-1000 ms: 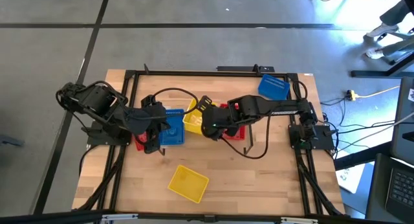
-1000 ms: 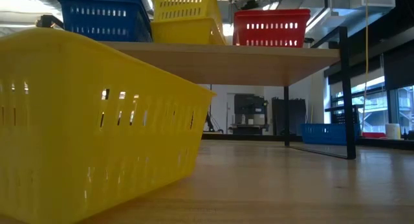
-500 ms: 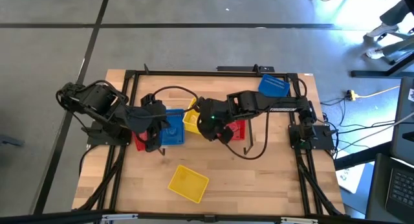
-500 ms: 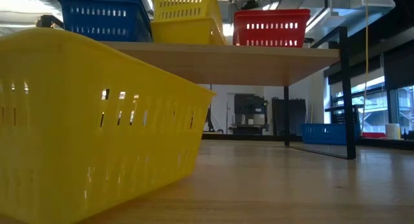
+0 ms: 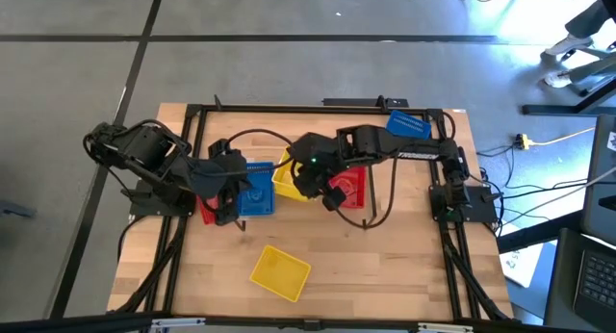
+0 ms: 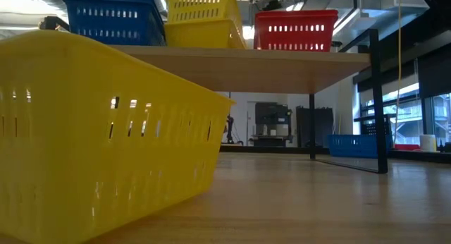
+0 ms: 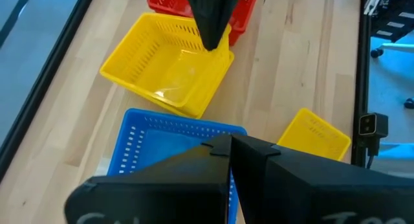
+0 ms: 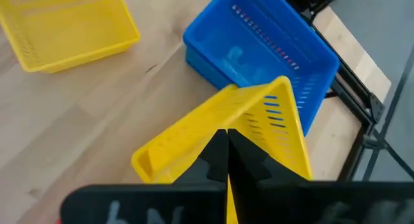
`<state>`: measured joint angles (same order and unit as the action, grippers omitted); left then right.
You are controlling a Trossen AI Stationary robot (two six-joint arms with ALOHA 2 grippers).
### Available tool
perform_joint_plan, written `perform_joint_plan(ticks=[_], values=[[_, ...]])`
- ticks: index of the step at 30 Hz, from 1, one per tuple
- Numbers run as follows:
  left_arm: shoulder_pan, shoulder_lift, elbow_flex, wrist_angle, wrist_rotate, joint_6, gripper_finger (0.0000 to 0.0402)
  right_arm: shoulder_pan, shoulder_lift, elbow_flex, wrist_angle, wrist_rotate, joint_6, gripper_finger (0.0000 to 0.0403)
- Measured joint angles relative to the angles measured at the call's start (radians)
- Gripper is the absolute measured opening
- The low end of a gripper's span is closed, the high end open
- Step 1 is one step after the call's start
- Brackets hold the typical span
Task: Stack baskets on shelf by color
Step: Stack the right yellow bin on top of the yellow bin on the shelf
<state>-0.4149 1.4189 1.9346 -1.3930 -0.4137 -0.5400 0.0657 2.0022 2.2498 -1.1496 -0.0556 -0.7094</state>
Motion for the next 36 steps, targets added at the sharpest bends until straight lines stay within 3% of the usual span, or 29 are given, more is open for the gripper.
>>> perform_joint_plan(ticks=[6, 14, 20, 36], values=[[0.000, 0.000, 0.000, -0.013, 0.000, 0.000, 0.0000, -0.006, 0.001, -0.001, 0.020, -0.045, 0.003, 0.0000], [0.000, 0.000, 0.000, -0.013, 0.000, -0.001, 0.0000, -0.006, 0.004, -0.001, 0.045, -0.227, 0.026, 0.0000], [0.000, 0.000, 0.000, -0.013, 0.000, -0.001, 0.0000, -0.009, 0.012, -0.001, 0.026, -0.226, 0.048, 0.0000], [0.000, 0.000, 0.000, -0.012, 0.000, -0.009, 0.0000, -0.024, 0.012, -0.001, -0.010, -0.104, 0.081, 0.0000]])
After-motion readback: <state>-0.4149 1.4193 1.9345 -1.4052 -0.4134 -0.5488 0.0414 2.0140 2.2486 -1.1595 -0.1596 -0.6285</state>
